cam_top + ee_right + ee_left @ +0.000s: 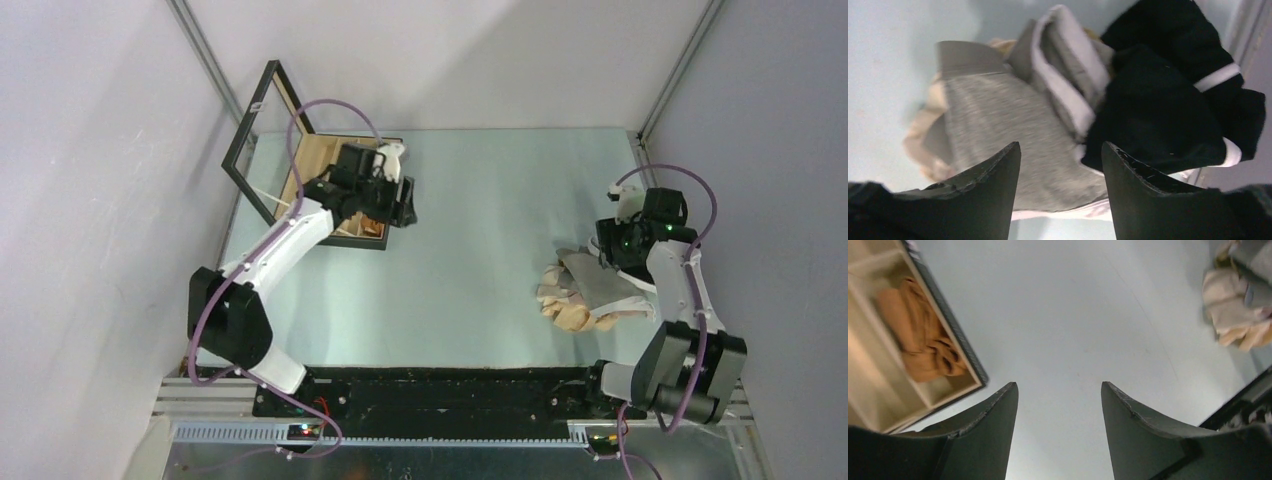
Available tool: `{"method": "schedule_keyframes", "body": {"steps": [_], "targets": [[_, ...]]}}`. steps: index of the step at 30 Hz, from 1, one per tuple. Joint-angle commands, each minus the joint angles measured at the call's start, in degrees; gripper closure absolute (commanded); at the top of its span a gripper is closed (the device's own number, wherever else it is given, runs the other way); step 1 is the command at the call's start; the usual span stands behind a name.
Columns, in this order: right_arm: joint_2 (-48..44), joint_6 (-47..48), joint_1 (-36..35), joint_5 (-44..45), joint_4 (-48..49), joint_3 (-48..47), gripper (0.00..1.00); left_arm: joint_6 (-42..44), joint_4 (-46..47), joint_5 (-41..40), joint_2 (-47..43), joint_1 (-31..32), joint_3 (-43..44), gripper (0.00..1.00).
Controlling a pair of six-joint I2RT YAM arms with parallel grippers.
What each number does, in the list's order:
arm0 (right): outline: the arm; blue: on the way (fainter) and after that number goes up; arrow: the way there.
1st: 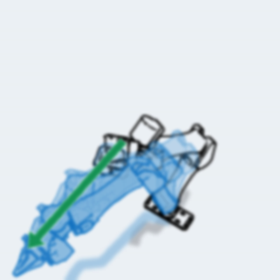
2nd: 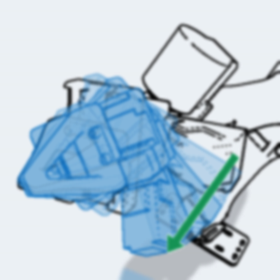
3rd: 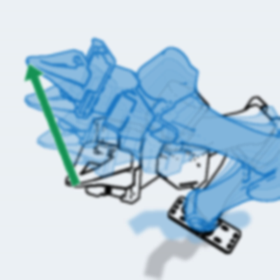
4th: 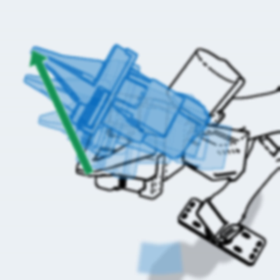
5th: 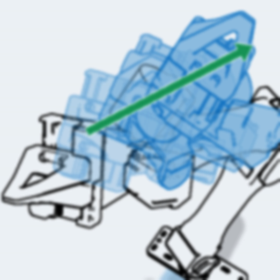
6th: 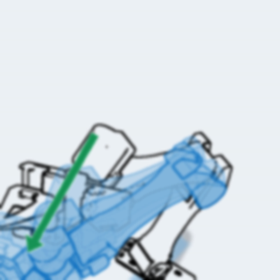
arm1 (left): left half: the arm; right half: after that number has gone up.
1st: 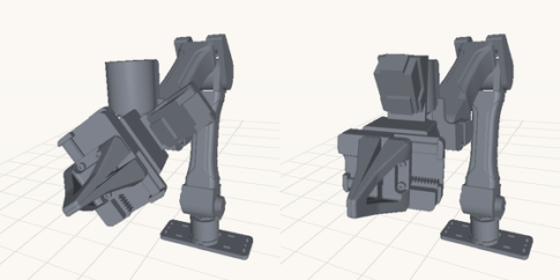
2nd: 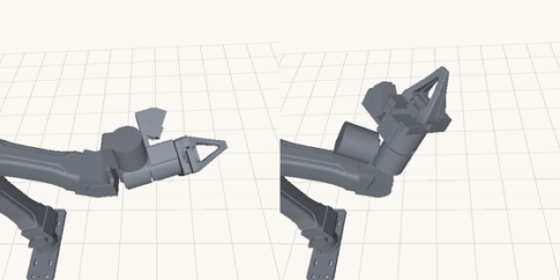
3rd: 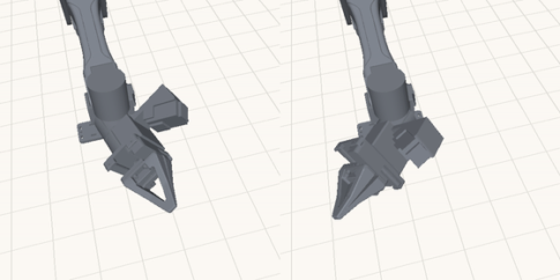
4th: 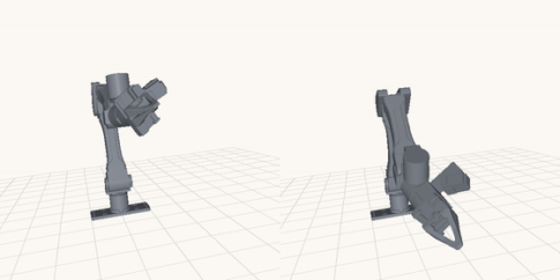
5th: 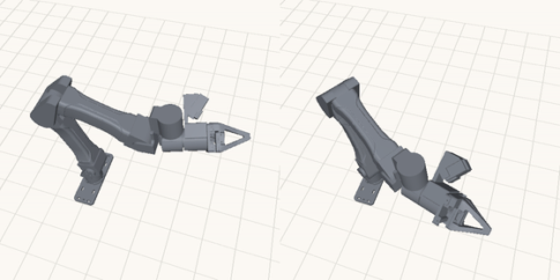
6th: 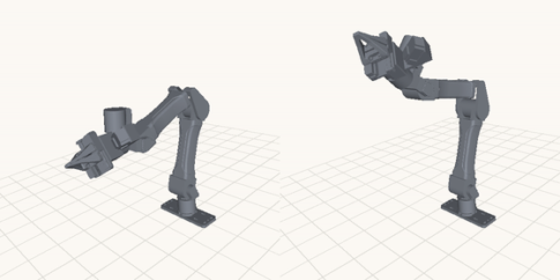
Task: Roll the underwear
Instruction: Pick up the underwear.
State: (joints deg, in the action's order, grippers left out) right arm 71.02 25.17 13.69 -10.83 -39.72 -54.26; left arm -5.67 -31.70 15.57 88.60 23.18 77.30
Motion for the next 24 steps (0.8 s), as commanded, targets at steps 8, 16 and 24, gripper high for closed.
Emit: {"method": "schedule_keyframes", "body": {"steps": [8,16,24], "targets": [[10.1,-1.2,6.3,9.4,8.4,-1.9,0.49,2.8,2.4,-2.9,-5.4,4.7,-5.3,0.31],[6.7,-5.4,5.6,6.7,0.3,-9.7,1.00,3.0,1.9,-2.6,-4.7,4.7,-3.9,0.31],[-4.1,-7.2,-8.2,4.1,-12.7,-19.2,1.00,3.9,0.4,-2.7,-1.1,4.7,-0.2,0.32]]}}
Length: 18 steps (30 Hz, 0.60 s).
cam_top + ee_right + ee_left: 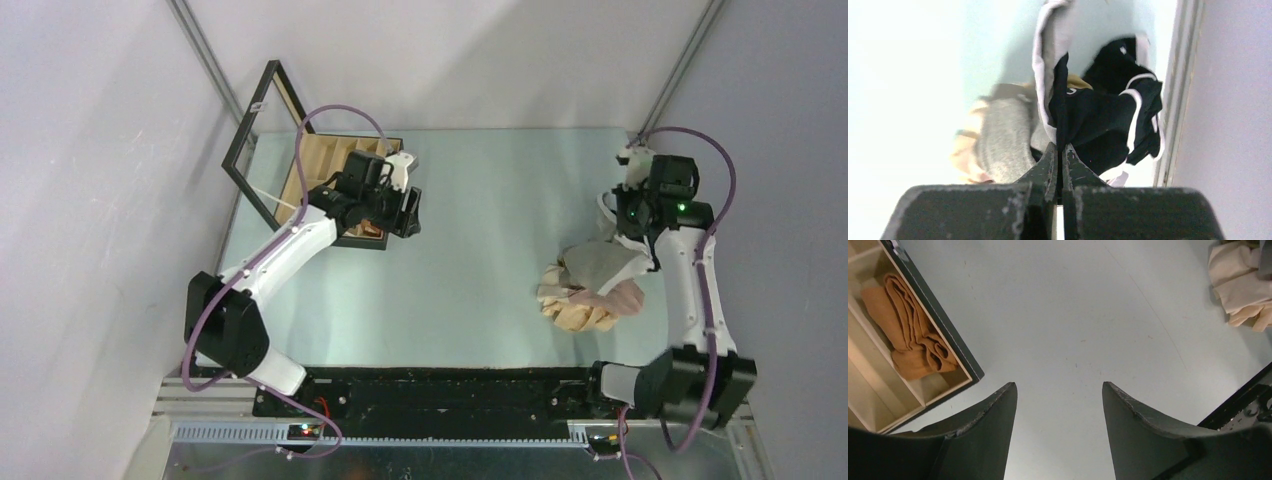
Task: Roll the underwear
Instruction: Pick up the underwear.
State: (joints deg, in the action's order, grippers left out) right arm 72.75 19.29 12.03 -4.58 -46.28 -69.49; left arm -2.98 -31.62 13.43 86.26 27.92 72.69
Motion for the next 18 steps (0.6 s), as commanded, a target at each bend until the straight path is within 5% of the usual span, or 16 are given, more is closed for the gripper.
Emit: {"method": "schedule_keyframes", "body": {"steps": [1,9,13,14,15,18], "targets": [[-7.2,-1.5,-7.5,-2.1,-6.2,-4.0,1.00,1.2,0.5,-0.2,1.8,-0.1,5.0,0.32],[-7.4,-1.4,-9.4,-5.3,-6.6,-4.1,1.00,0.9,-0.1,1.4,3.6,0.0,7.3,0.32],[-5.2,-2.5,-1.3,-7.2,-7.2,-3.5,1.00,1.3,0.1,1.5,3.4,0.2,6.3,0.32],[-3.9,-2.4,0.3,-7.0,-7.3,-2.6,0.97,1.5,0.1,1.6,3.4,0.3,6.1,0.32],[-3.0,-2.0,3.2,-6.0,-7.5,-1.2,0.82,1.5,0.2,1.6,3.3,0.3,5.8,0.32],[1.3,-0.1,8.1,-5.2,-9.3,0.7,0.58,1.6,0.0,1.8,3.1,0.5,5.6,0.32]]}}
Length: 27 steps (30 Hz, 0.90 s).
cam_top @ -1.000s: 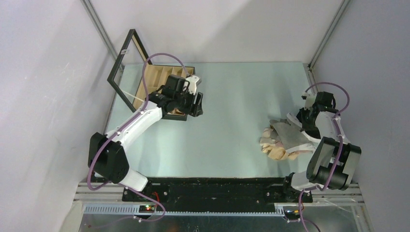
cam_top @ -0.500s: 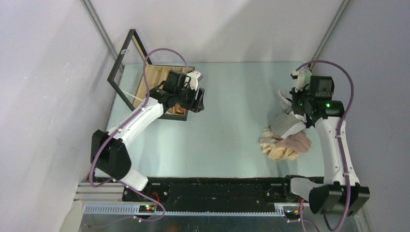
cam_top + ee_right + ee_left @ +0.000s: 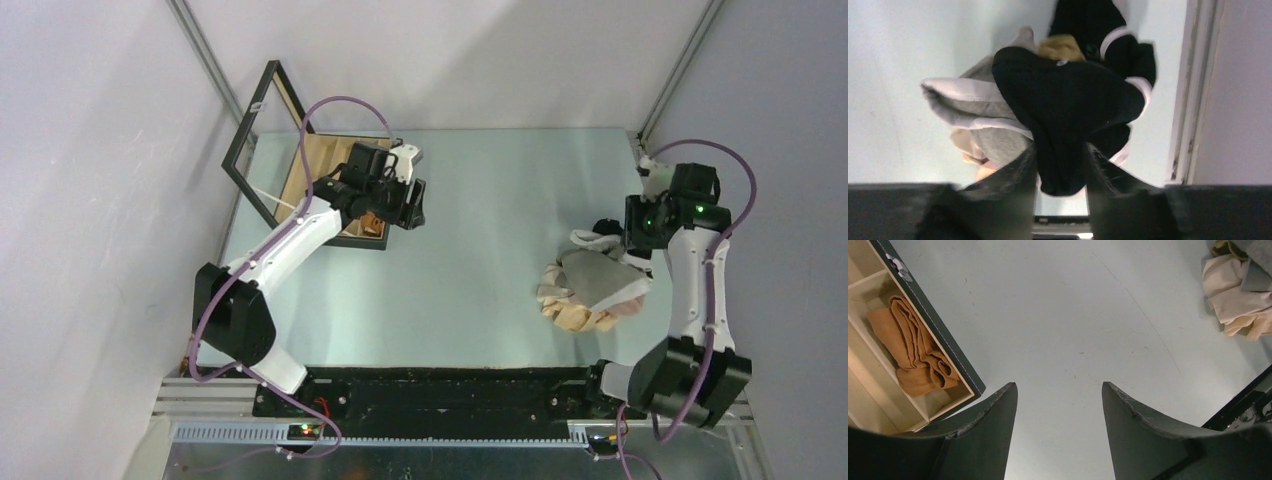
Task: Roll the underwear
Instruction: Pick up the underwear.
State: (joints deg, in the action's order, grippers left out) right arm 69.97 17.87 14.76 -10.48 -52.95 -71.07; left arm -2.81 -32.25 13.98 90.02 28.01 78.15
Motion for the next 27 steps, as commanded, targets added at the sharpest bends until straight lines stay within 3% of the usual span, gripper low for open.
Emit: {"method": "schedule_keyframes", "body": {"steps": [1,5,8,12,18,27], "targets": [[4.4,1.7,6.8,-0.7,-2.9,2.2,0.50,1.6,0.5,1.3,-0.7,0.5,0.1,0.32],[-0.9,7.2,2.7,-7.6,-4.0,2.3,0.43,2.1,0.2,0.8,-1.4,0.6,-0.2,0.32],[-6.9,14.9,-5.7,-7.8,-2.3,5.8,0.41,2.2,0.2,0.7,-1.7,0.8,-0.7,0.31],[-11.5,22.3,-11.6,-5.7,-4.2,12.0,0.42,2.2,0.0,0.7,-2.1,0.8,-0.9,0.31],[-7.2,16.6,-11.9,2.7,-5.4,17.5,0.42,2.3,0.2,0.5,-3.0,0.9,-1.7,0.31],[-9.7,12.6,-11.7,6.6,-3.8,24.0,0.49,2.0,0.8,0.3,-3.2,1.0,-2.5,0.31]]}}
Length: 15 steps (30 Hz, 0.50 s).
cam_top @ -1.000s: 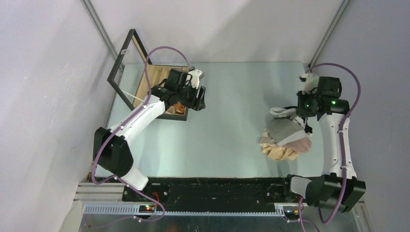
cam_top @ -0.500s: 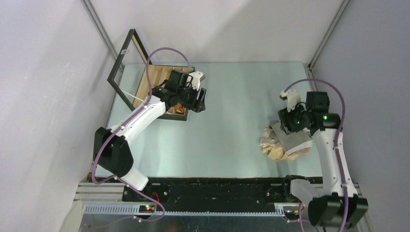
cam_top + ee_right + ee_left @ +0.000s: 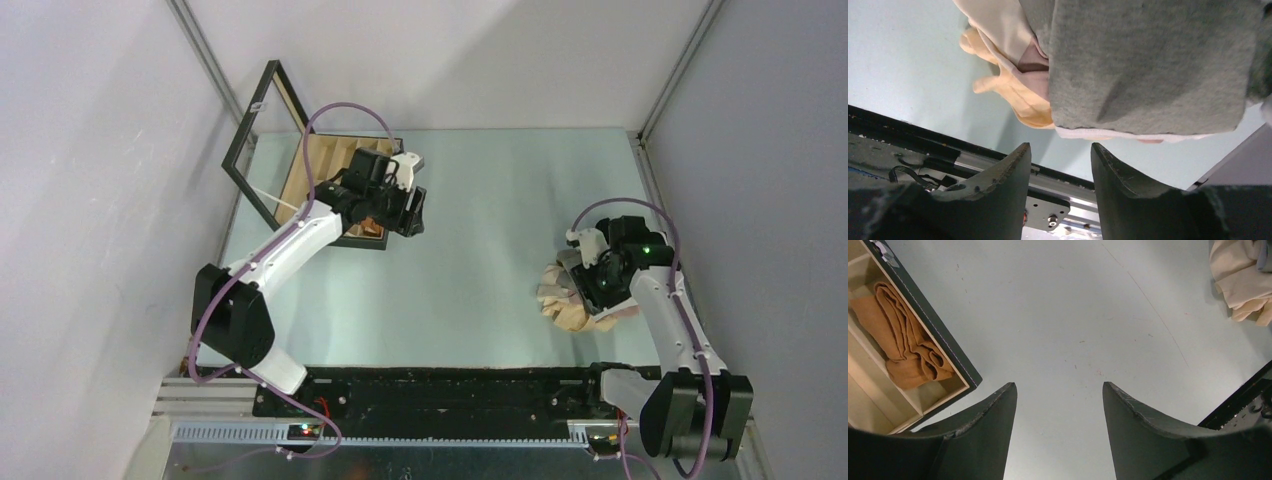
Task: Roll the underwear
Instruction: Pick up the underwear.
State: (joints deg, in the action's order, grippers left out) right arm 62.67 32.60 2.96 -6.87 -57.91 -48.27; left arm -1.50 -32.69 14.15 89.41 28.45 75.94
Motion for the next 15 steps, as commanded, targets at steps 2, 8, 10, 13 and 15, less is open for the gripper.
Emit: {"method": "schedule_keyframes", "body": {"steps": [2,8,10,13,15], "targets": [[-3.7,-2.9,-0.8,1.8,2.9,0.4,0.51,0.6,1.2,0.0,-2.6,0.6,-0.4,0.31],[-0.5,-4.7,-11.1,3.6,12.0,-3.9,0.46,-0.8,1.2,0.6,-1.8,0.6,0.0,0.30],[2.1,-5.4,-13.5,6.0,16.4,-4.7,0.43,-0.9,1.4,0.7,-2.0,0.6,-0.1,0.30],[6.2,-5.6,-18.0,13.1,22.7,-5.0,0.38,-0.7,1.6,0.3,-2.9,0.6,-0.4,0.30],[9.2,-5.0,-19.9,16.3,25.7,-4.9,0.38,-0.4,1.7,-0.2,-3.9,0.6,-1.2,0.30]]}}
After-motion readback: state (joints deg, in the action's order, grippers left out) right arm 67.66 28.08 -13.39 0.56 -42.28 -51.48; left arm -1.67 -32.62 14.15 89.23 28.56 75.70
